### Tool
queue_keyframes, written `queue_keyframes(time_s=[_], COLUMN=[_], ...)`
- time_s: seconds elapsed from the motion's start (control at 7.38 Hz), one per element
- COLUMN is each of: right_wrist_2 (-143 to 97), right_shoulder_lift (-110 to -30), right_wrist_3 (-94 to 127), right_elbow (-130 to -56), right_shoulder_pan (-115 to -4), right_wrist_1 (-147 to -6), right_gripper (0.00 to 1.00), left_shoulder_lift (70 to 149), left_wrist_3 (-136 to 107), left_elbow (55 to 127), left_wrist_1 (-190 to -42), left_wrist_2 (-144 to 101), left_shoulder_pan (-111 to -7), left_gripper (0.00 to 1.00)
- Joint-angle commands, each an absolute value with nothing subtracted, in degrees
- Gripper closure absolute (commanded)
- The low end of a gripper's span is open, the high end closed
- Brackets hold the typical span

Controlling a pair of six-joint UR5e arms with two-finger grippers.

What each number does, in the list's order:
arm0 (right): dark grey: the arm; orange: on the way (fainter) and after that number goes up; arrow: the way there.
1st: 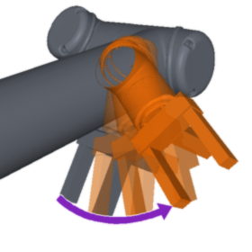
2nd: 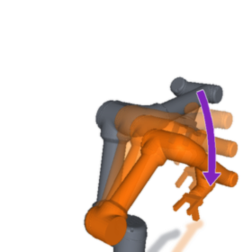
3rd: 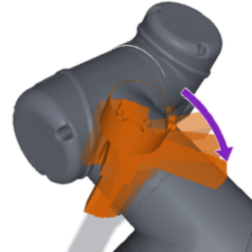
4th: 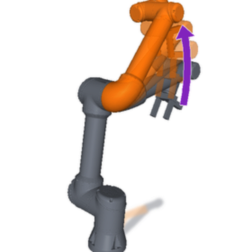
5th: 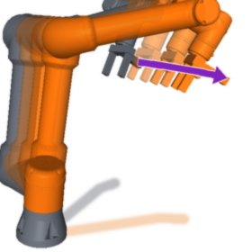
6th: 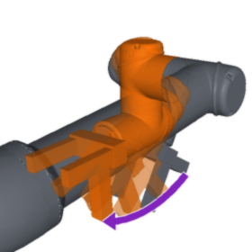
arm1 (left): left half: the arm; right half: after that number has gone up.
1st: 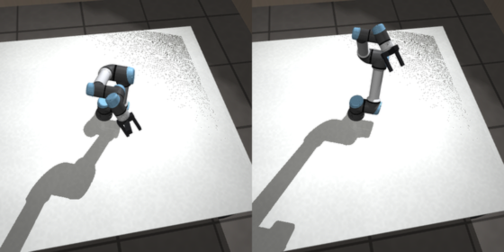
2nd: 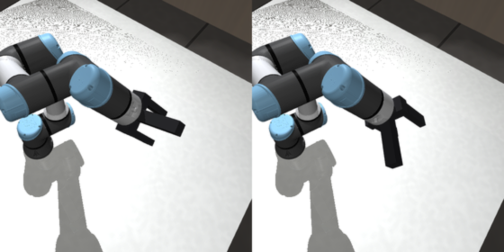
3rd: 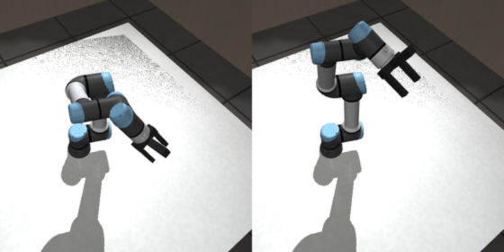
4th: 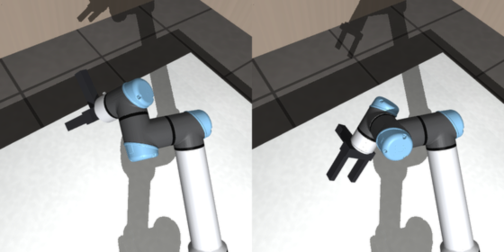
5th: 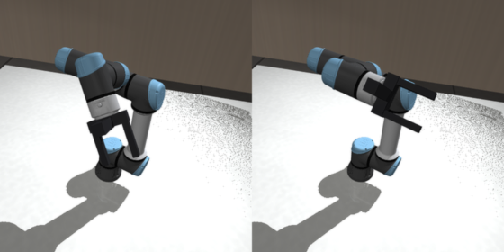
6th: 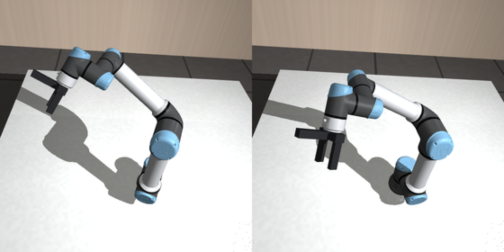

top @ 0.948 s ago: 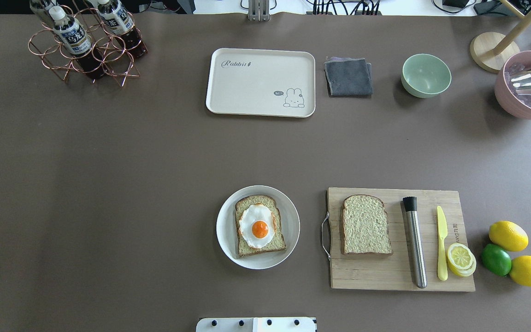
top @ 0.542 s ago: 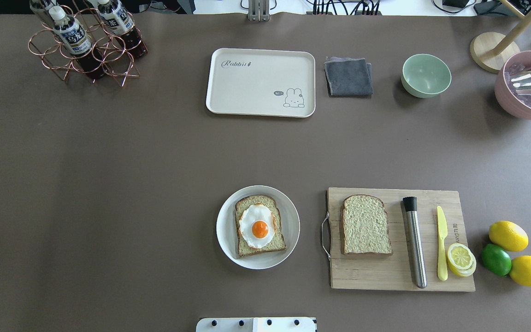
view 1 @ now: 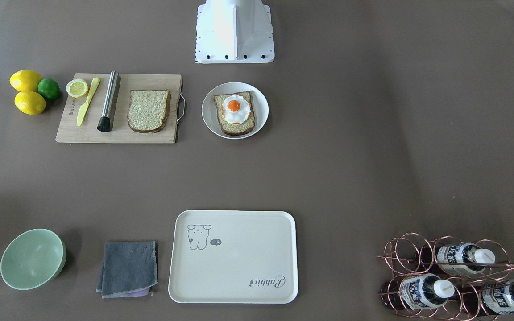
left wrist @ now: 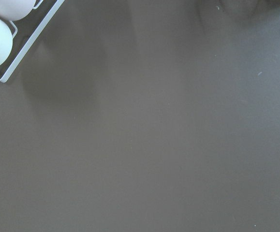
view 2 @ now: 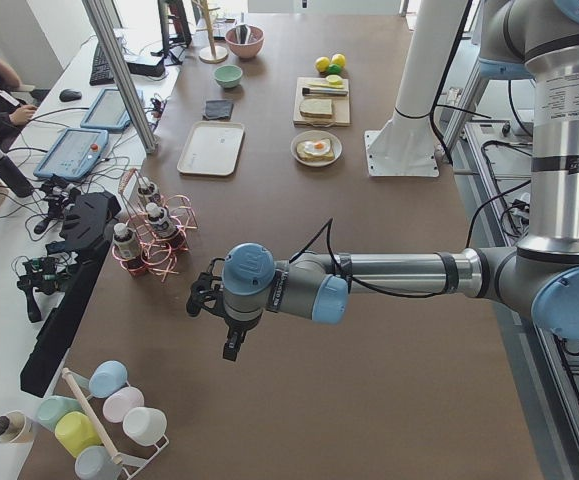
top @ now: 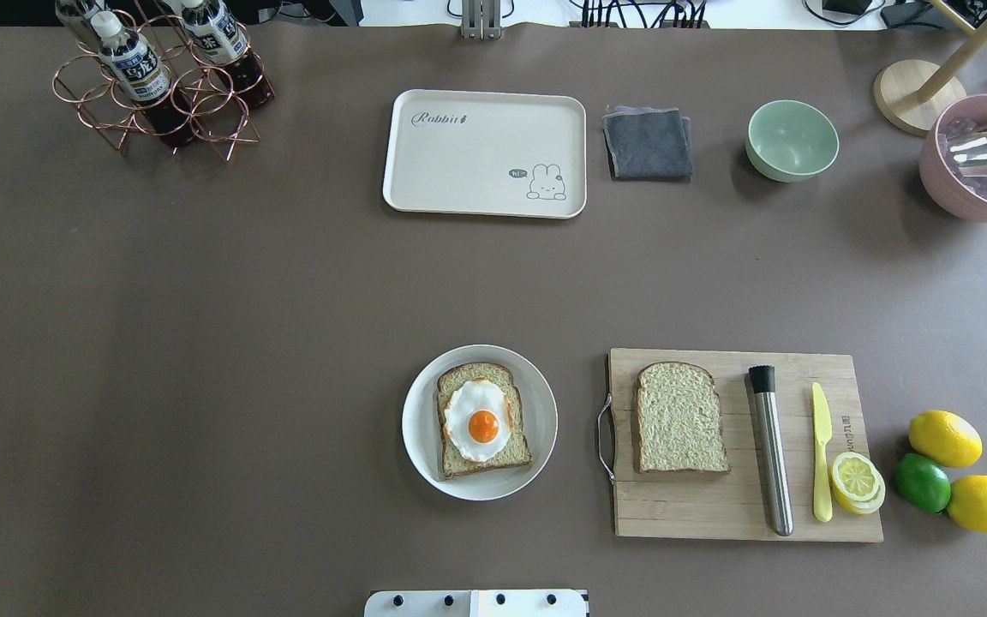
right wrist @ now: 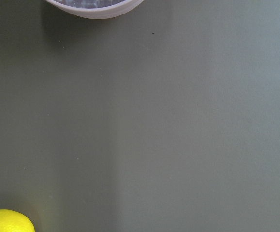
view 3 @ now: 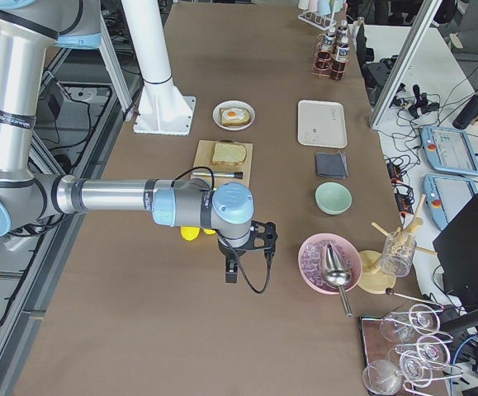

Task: Make sandwich and place on tray

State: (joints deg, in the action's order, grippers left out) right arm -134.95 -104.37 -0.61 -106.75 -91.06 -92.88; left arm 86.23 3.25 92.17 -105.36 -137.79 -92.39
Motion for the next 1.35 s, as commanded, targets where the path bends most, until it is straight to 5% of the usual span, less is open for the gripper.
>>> queue_keyframes(time_s=[0.0, 0.54, 1.22], right_wrist_2=[-134.47, -141.04, -140.01], right_shoulder_lift=[-104.68, -103.80, -103.71], right_wrist_3=[-0.53, 4.44, 26.13], right_elbow=[-107.13, -108.45, -113.71], right_shoulder_pan=[-91.14, -90.97, -77.72], right_wrist_1=[-86.14, -79.55, -71.55], right_gripper=[0.00, 0.00, 0.00], left_shoulder_lift=[85.78, 86.31, 91.36], left_wrist_3=[0.27, -1.48, -36.03], left_elbow=[91.06, 92.02, 97.91], left_wrist_1=[-114.13, -116.28, -132.19], left_wrist_2=[-137.81, -143.42, -143.96], left_shoulder_pan=[-92.37, -91.50, -71.22], left_gripper=[0.01, 0.00, 0.01])
